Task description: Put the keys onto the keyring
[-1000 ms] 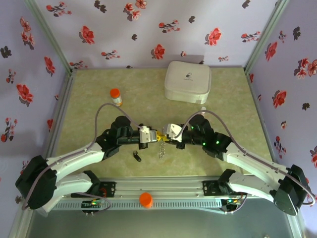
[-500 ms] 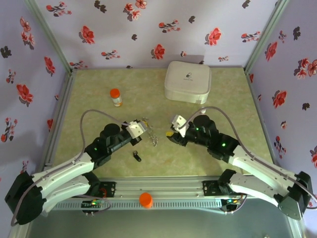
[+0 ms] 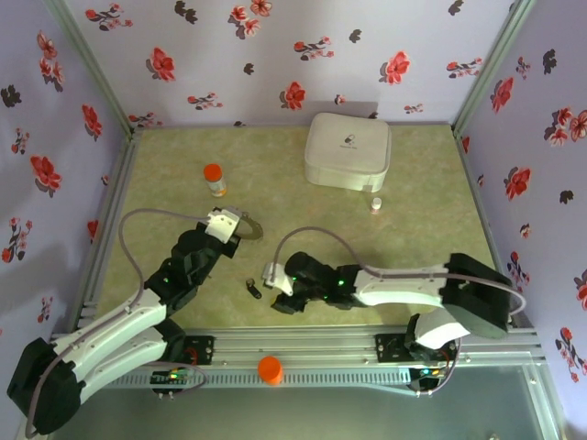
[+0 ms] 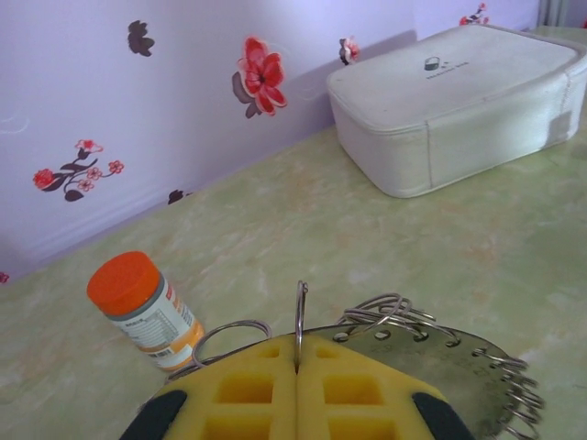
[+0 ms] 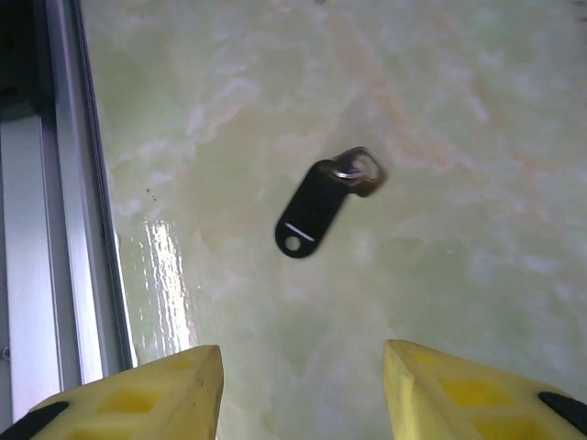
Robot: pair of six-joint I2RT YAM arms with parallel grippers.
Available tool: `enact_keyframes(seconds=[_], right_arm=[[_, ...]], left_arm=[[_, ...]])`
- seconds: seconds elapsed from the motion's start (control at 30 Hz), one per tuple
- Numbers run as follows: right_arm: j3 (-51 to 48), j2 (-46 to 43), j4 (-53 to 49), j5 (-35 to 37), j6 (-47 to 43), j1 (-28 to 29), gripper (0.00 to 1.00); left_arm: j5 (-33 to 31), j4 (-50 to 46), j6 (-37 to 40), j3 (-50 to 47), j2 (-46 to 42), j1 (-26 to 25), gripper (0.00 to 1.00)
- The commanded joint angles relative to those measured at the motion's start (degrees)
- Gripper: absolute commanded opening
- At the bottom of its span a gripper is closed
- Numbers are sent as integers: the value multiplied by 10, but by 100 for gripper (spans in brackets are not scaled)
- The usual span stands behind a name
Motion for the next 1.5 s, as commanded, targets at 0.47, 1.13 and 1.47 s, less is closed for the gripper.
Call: enact_keyframes(seconds=[0.47, 1.13, 1.47], right_arm=[[169, 206, 12, 54, 4, 19, 52], [102, 111, -81, 124, 2, 29, 0], [-54, -57, -80, 115, 162, -7, 0]], left_arm=[[-47, 49, -12, -16, -44, 6, 0], [5, 58, -12, -5, -53, 6, 0], [157, 15, -11, 35, -22, 7, 0]])
